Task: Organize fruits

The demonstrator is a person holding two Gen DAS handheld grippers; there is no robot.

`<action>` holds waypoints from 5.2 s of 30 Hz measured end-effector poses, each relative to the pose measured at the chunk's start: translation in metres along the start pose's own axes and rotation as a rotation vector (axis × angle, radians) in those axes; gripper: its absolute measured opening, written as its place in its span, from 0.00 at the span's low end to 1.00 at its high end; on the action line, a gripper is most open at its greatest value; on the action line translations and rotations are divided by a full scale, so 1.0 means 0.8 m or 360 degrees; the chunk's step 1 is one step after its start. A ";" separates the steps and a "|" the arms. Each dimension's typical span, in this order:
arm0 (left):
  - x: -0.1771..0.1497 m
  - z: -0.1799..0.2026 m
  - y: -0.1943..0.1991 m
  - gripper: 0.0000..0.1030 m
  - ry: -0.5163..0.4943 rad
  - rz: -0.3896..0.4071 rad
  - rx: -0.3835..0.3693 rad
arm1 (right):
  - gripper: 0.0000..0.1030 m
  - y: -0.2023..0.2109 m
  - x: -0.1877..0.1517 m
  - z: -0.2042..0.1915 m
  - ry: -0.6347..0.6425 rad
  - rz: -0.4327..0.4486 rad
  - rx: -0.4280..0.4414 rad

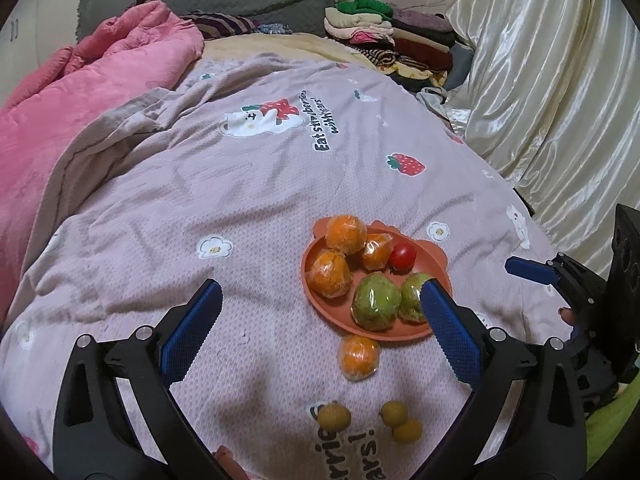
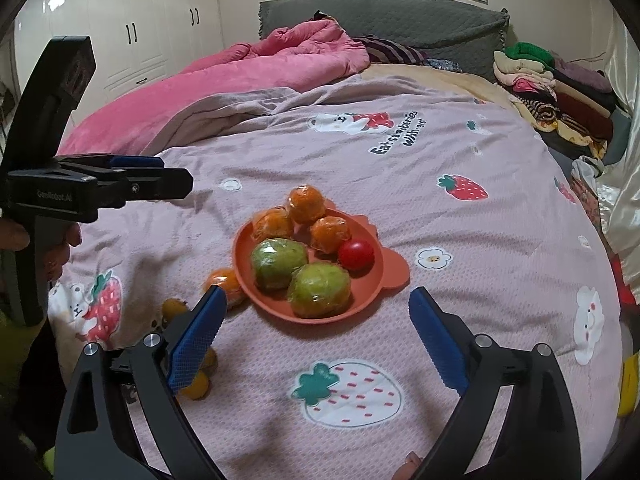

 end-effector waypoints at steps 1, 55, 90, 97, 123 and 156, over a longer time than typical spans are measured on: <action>-0.002 0.000 0.003 0.90 0.0000 0.0003 0.0000 | 0.89 0.001 0.000 -0.001 0.0000 0.0002 0.0002; -0.079 -0.005 0.058 0.90 -0.0038 -0.0065 0.0114 | 0.90 0.033 -0.065 -0.080 0.0014 -0.0100 0.0135; -0.138 0.013 0.020 0.49 -0.0124 -0.0303 -0.0026 | 0.24 -0.019 -0.112 -0.117 0.0042 -0.0262 0.0277; -0.141 0.020 0.009 0.34 -0.0129 -0.0321 -0.0073 | 0.24 -0.019 -0.115 -0.114 0.0050 -0.0257 0.0307; -0.113 0.017 0.012 0.18 -0.0071 -0.0226 -0.0056 | 0.24 0.014 -0.096 -0.071 -0.0041 -0.0136 0.0281; -0.017 0.053 -0.059 0.18 -0.0131 -0.0213 -0.0098 | 0.24 -0.002 -0.018 0.029 -0.0068 0.0061 0.0099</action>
Point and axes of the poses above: each gripper's, at about its wrist camera, not at the fingertips, and y roughly against the way its jaws point, z to its right, x to its top, the point moved 6 cm from there along -y, roughly the way its jaws point, and after that the axes turned 13 degrees about z, right-handed, at the moved point
